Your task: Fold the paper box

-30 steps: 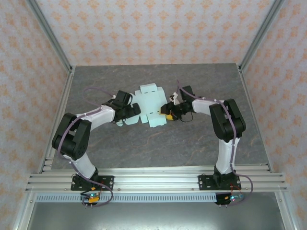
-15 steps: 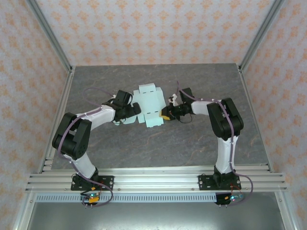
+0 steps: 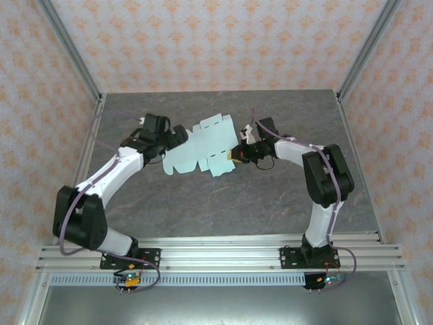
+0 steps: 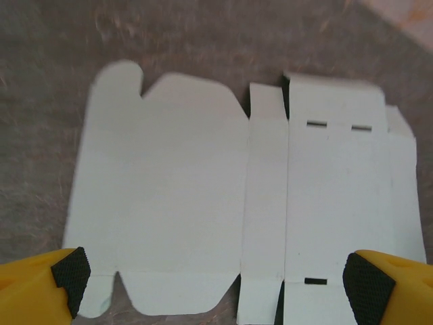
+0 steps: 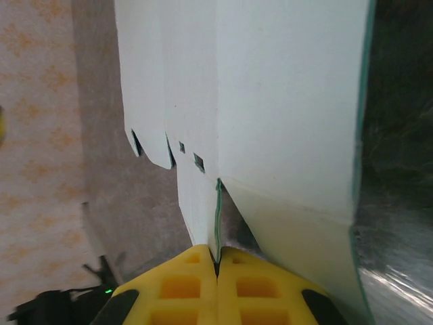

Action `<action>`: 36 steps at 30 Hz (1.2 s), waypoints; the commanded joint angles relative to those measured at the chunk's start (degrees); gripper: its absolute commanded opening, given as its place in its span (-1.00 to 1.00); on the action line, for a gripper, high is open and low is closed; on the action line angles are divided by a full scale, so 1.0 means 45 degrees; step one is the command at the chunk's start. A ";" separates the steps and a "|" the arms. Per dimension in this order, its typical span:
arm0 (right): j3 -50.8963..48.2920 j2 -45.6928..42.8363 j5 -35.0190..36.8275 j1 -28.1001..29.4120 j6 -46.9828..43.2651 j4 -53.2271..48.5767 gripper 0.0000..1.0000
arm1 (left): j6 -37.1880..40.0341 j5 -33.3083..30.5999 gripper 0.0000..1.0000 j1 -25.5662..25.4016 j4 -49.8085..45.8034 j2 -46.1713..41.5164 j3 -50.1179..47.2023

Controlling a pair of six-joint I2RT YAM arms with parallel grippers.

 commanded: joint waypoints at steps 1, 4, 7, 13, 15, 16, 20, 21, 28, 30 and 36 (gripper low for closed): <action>0.1591 -0.1609 0.3298 0.0486 -0.2765 -0.2707 -1.00 | 0.0060 -0.0827 1.00 0.0524 -0.0906 -0.1177 0.0505; 0.3260 -0.2442 0.6712 0.1391 -0.4864 -0.4570 -1.00 | 0.0119 -0.0971 1.00 0.1080 -0.0940 -0.2029 0.0567; 0.4594 -0.2806 1.0329 0.2652 -0.6854 -0.5392 -1.00 | 0.0176 -0.1375 1.00 0.1472 -0.1161 -0.2710 0.0497; 0.6013 -0.1931 1.6366 0.4683 -0.9330 -0.6085 -1.00 | 0.0331 -0.1609 1.00 0.1911 -0.1381 -0.3316 0.0051; 0.6545 -0.1474 1.7497 0.4897 -0.9114 -0.6741 -1.00 | 0.0306 -0.1431 1.00 0.1976 -0.1121 -0.3343 -0.0341; 0.6867 -0.1307 1.7746 0.4911 -0.8792 -0.7291 -1.00 | 0.0226 -0.1272 1.00 0.1991 -0.0927 -0.3274 -0.0563; 0.7962 -0.0925 1.7813 0.4904 -0.7670 -0.9288 -1.00 | -0.0200 -0.0172 1.00 0.2071 -0.0431 -0.2637 -0.0931; 0.8429 -0.0766 1.7467 0.4933 -0.7372 -0.9935 -0.98 | -0.0268 0.0002 1.00 0.2068 -0.0154 -0.2470 -0.1066; 1.0641 0.1038 1.3567 0.6557 -0.5300 -1.2630 -0.39 | -0.0994 0.1130 1.00 0.2573 0.0812 -0.1049 -0.1824; 1.0657 0.1281 1.0414 0.6830 -0.4654 -1.2417 -0.16 | -0.1297 0.1511 1.00 0.2954 0.1131 -0.0879 -0.2205; 0.9746 0.0282 0.5569 0.6581 -0.3967 -1.0103 0.28 | -0.2081 0.3236 1.00 0.4528 0.1864 -0.0988 -0.3411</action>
